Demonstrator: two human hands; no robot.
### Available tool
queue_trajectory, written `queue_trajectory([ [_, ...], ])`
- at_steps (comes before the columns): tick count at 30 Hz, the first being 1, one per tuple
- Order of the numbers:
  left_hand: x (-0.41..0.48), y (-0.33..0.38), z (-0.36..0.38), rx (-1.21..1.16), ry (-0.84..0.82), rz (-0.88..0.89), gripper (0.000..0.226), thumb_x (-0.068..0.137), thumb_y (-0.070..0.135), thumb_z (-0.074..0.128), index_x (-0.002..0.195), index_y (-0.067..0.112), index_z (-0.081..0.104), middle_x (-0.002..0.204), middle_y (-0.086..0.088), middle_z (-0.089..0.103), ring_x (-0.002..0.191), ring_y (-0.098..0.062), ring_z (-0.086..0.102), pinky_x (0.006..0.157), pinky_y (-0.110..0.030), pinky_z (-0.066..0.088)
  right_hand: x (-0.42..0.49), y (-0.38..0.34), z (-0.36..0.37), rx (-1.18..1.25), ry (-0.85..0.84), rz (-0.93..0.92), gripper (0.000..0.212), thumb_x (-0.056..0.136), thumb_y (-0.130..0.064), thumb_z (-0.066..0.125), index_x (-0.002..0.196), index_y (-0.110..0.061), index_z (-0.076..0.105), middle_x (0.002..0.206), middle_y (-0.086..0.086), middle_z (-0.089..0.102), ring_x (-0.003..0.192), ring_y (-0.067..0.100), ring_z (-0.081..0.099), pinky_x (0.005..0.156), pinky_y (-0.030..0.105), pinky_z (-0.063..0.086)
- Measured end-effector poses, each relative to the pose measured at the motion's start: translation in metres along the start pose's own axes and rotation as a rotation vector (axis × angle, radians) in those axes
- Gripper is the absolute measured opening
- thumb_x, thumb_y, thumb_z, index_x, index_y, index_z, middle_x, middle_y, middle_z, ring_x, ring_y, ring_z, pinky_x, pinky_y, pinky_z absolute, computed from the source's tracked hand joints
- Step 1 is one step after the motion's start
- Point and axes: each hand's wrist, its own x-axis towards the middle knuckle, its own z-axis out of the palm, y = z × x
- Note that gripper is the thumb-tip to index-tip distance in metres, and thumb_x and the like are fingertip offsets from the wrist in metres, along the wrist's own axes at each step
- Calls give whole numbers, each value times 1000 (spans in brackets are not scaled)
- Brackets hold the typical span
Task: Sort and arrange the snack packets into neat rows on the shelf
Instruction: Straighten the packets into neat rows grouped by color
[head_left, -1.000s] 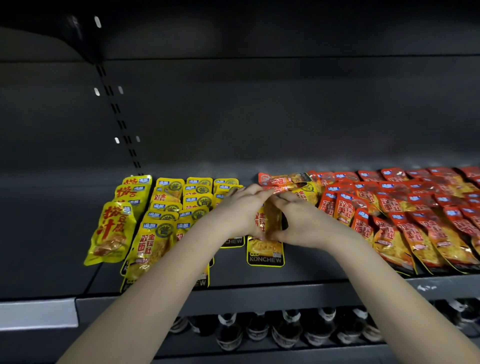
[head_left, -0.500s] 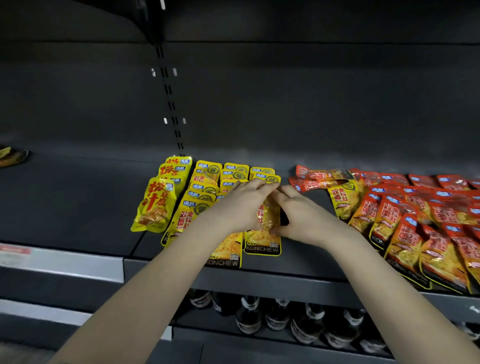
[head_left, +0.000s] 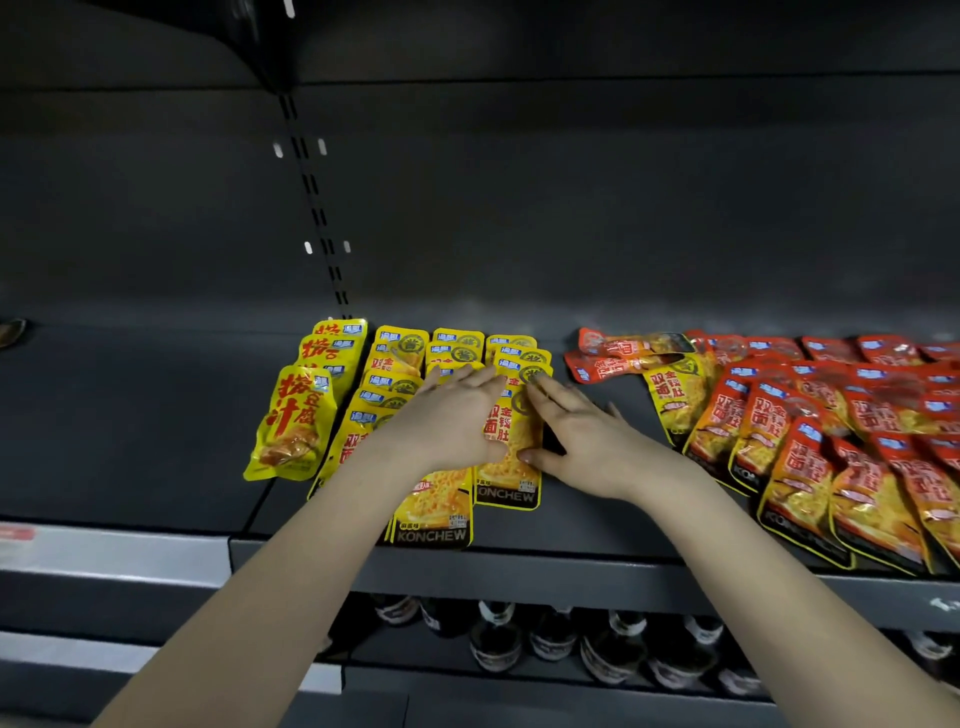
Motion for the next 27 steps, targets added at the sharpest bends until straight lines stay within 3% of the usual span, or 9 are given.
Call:
queue_trajectory([
  [13, 27, 29, -5, -51, 20, 118, 84, 87, 34, 53, 152, 15, 3, 160, 0, 0, 146, -11, -1, 117, -37, -5, -7, 12, -3, 71, 65, -85, 68, 94, -31, 46, 150, -23, 8, 158, -6, -3, 144, 15, 7, 114, 54, 1],
  [24, 77, 83, -7, -23, 14, 298, 81, 85, 41, 60, 151, 25, 14, 159, 3, 12, 145, -15, 12, 118, -34, 12, -47, 80, -21, -31, 123, 225, 70, 96, -45, 38, 150, -22, -1, 158, -3, -5, 145, 17, -2, 114, 50, -5],
  [27, 90, 99, -3, -34, -63, 316, 83, 84, 41, 61, 151, 25, 16, 159, 3, 13, 144, -17, 17, 116, -35, 21, -56, 98, -17, -63, 118, 271, 62, 96, -46, 36, 150, -28, 10, 158, -7, 2, 145, 18, -4, 112, 57, -4],
])
